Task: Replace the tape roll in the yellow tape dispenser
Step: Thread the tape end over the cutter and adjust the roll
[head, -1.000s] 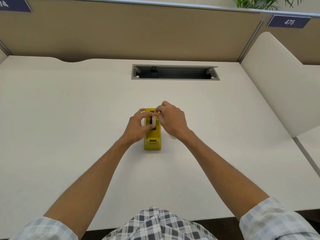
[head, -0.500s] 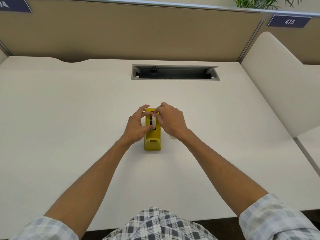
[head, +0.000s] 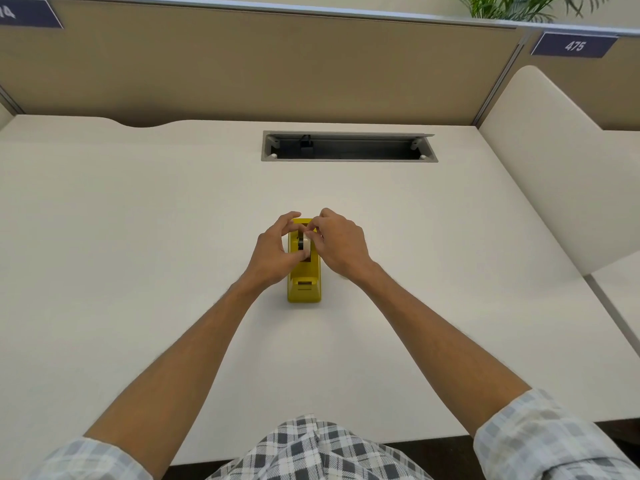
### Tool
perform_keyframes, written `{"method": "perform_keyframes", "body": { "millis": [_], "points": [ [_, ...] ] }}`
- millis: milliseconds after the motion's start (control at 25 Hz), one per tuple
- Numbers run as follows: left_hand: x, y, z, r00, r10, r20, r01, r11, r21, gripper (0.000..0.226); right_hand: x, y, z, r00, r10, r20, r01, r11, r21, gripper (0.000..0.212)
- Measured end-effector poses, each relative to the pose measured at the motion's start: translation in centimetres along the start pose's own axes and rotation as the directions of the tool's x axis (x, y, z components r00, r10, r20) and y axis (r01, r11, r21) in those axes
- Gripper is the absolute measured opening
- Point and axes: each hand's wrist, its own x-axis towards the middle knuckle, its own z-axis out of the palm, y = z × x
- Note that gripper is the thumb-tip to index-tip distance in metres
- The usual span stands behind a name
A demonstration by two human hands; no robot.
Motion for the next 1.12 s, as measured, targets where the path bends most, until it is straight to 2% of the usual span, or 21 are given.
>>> {"method": "perform_keyframes", "body": {
  "millis": [160,360,480,720,1000,1120],
  "points": [
    [0.0,0.3,0.1,0.999,0.035,-0.040,-0.033,0.999,0.038,0.049,-0.2,0.1,0.2,1.000,0.006,0.002,-0.006,1.000,0.027,0.022],
    [-0.3,0.3,0.3,0.996,0.087,0.005,-0.087,0.993,0.082,0.025,-0.1,0.3,0.4,1.000,0.001,-0.007,-0.001,0.999,0.032,0.019],
    [-0.4,0.3,0.1,0.995,0.103,-0.011,-0.103,0.993,0.051,0.025,-0.3,0.4,0.6,1.000,0.015,-0.009,-0.014,0.997,0.071,0.016],
    [-0.6,0.3,0.0,0.992,0.120,-0.026,-0.119,0.992,0.047,0.030,-0.6,0.6,0.9,0.983,0.177,0.043,-0.182,0.929,0.324,0.006],
    [-0.4,0.2,-0.1,0.997,0.078,-0.016,-0.078,0.997,0.010,0.026,-1.1,0.8,1.2,0.977,0.210,0.039,-0.208,0.889,0.408,0.002],
    [-0.5,0.1,-0.1,0.999,0.030,-0.025,-0.030,1.000,0.008,0.025,-1.0,1.0,1.1,0.966,0.252,0.065,-0.247,0.808,0.535,0.003]
  ]
}}
